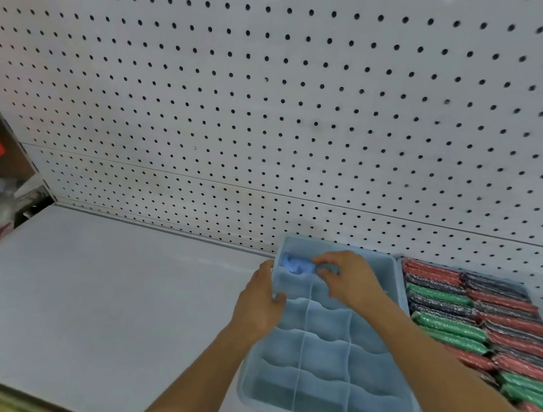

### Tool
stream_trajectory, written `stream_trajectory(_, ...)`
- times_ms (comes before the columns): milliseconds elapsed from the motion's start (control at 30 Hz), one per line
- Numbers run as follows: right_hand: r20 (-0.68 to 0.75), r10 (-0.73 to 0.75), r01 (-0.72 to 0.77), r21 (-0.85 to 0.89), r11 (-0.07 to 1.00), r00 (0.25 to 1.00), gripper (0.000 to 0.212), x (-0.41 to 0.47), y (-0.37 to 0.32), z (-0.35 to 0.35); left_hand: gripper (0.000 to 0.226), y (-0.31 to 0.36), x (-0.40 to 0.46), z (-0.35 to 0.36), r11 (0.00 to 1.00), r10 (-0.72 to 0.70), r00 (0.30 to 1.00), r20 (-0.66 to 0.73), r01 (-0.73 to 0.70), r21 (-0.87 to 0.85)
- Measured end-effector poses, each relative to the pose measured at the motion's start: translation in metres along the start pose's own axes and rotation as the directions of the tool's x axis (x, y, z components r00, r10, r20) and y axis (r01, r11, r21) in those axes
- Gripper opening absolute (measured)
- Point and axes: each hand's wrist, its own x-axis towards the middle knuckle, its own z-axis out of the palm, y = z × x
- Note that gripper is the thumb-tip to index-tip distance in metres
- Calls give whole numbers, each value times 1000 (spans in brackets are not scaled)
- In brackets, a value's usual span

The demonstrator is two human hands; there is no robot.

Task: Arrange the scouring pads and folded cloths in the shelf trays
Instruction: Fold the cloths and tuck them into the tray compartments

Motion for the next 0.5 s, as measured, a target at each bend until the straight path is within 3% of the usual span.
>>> stream_trajectory(67,-44,-14,17,73,997,999,22,-31,7,-11,54,1,-3,-1,998,36,999,-11,-36,51)
stream_trajectory(133,-81,-34,42,100,994,996,18,-61,17,-23,58,5,-7,-1,969,96,990,-103,-69,236)
stream_trajectory(200,-138,-49,70,147,987,989,16,-92,33,-42,60,19,-14,8,914,248,950,-188,-166,370)
stream_trajectory(267,-221,-34,76,184,980,975,17,-121,50,-69,56,48,-22,28,892,388,904,-179,-320,319)
stream_trajectory(333,-344,10,69,216,974,939,19,-147,68,-97,52,89,-35,59,874,464,883,-62,-446,191)
stream_trajectory(433,-543,113,50,277,959,832,23,-182,109,-143,46,152,-62,113,795,598,795,98,-604,52)
stream_trajectory(500,-640,116,31,214,976,760,22,-203,146,-176,43,190,-82,146,740,667,722,185,-670,-53)
